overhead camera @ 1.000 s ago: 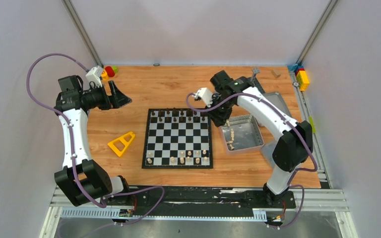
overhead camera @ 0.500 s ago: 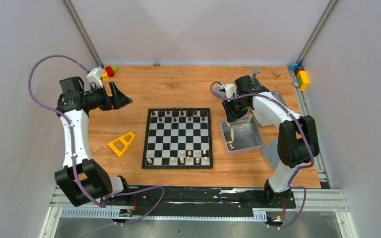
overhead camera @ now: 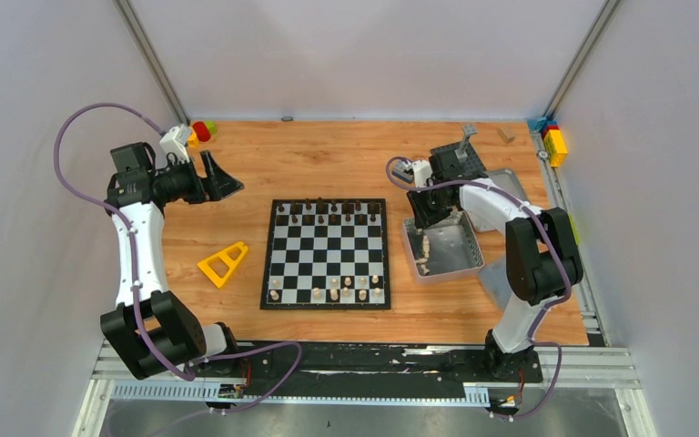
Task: Set up the chess pieces on the board
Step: Pick up the chess piece from the storage box.
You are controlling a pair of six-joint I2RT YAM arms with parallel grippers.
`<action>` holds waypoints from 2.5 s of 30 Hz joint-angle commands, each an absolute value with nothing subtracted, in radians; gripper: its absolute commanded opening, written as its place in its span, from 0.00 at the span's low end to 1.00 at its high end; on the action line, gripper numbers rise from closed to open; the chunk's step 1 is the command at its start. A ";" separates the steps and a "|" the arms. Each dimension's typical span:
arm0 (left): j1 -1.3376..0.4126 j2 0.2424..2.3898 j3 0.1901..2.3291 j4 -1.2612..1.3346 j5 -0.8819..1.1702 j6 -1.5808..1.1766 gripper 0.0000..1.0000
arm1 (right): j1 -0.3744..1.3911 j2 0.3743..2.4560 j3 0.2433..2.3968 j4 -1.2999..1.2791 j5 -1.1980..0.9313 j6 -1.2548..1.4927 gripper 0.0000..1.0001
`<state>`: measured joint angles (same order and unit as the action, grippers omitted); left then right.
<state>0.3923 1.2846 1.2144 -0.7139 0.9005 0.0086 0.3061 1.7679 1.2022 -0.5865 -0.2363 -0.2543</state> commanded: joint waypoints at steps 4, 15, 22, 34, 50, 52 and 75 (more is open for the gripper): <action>0.390 1.259 1.204 -0.677 0.919 0.005 1.00 | 0.306 1.808 1.197 -0.510 -0.230 -0.224 0.31; 0.390 1.259 1.194 -0.671 0.922 0.006 1.00 | 0.307 1.832 1.185 -0.483 -0.237 -0.208 0.22; 0.390 1.258 1.189 -0.667 0.925 0.006 1.00 | 0.306 1.808 1.157 -0.441 -0.226 -0.209 0.09; 0.335 1.258 1.192 -0.670 0.980 0.101 0.98 | 0.283 1.615 1.135 -0.540 -0.348 -0.382 0.00; 0.225 1.253 1.155 -0.622 0.944 0.091 0.98 | 0.284 1.669 1.124 -0.465 -0.255 -0.286 0.25; 0.224 1.249 1.148 -0.611 0.943 0.084 0.99 | 0.283 1.650 1.112 -0.489 -0.248 -0.282 0.32; 0.222 1.255 1.124 -0.586 0.931 0.069 1.00 | 0.305 1.686 1.036 -0.600 -0.282 -0.225 0.38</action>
<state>0.2283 1.2823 1.1236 -0.6159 0.9276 0.0734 0.2966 1.6699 1.0359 -0.5961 -0.2749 -0.2382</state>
